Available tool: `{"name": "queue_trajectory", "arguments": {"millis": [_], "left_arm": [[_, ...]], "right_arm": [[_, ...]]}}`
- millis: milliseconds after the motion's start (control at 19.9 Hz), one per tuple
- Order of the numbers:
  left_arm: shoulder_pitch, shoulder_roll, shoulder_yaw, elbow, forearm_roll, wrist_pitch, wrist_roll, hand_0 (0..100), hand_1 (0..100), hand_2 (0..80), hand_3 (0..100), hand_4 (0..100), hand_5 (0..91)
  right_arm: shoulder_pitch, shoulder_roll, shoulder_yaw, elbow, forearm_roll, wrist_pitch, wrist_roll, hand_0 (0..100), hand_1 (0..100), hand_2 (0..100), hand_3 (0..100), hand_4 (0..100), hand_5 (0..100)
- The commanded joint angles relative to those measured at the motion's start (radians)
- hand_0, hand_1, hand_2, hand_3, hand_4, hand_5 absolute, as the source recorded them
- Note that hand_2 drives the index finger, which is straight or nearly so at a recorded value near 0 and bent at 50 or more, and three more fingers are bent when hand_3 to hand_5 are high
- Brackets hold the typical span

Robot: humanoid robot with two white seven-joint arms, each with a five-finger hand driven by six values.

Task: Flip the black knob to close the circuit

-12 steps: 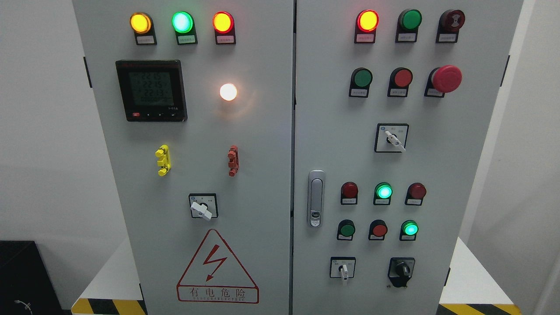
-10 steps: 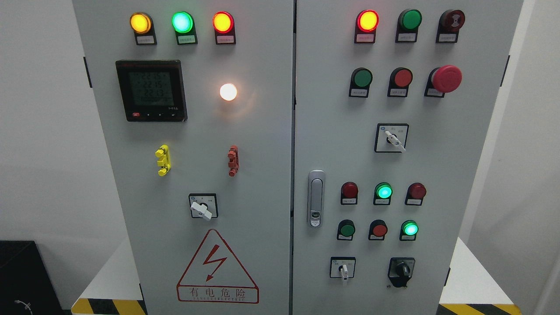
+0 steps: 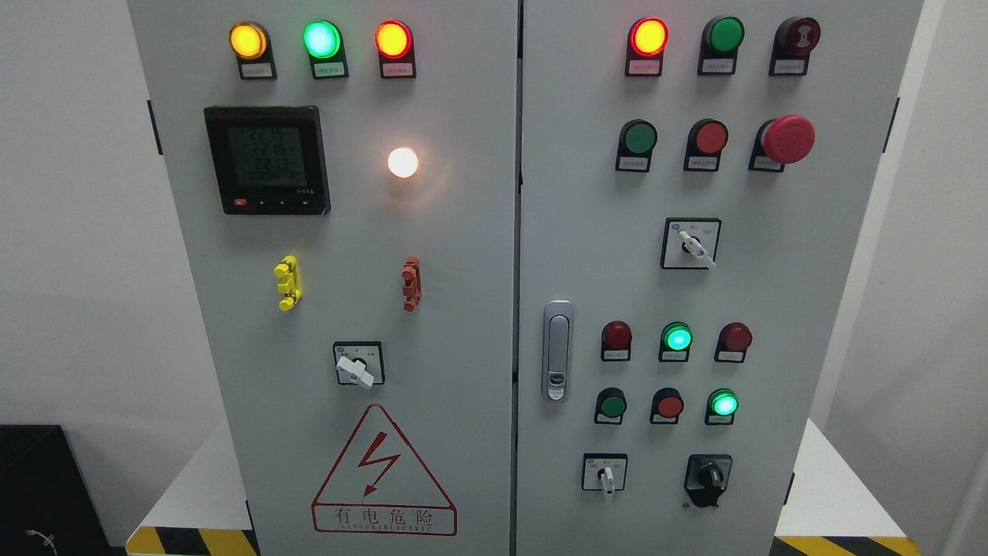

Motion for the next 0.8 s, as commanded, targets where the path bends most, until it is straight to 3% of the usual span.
{"name": "queue_trajectory", "arguments": {"millis": [0,100,301,501,752], "left_arm": [[0.0,0.0,-0.02,0.022,-0.021,0.0,0.0,0,0,0.0,0,0,0.0],[0.0,0.0,-0.02,0.022,-0.021,0.0,0.0,0,0,0.0,0,0,0.0],[0.0,0.0,-0.02,0.023,-0.021,0.0,0.0,0,0,0.0,0,0,0.0],[0.0,0.0,-0.02,0.022,-0.021,0.0,0.0,0,0,0.0,0,0,0.0],[0.0,0.0,-0.02,0.023,-0.021,0.0,0.0,0,0,0.0,0,0,0.0]], "right_arm": [[0.023,-0.014,0.052,-0.029,-0.014,-0.005,-0.006,22,26,0,0,0,0],[0.047,-0.026,0.104,-0.078,-0.012,-0.015,-0.015,20,27,0,5,0,0],[0.101,-0.055,0.189,-0.199,0.023,-0.023,-0.053,14,32,6,21,17,3],[0.109,-0.086,0.19,-0.271,0.135,-0.028,-0.072,9,36,18,41,34,21],[0.104,-0.116,0.19,-0.339,0.248,-0.046,-0.084,2,42,31,56,46,34]]}}
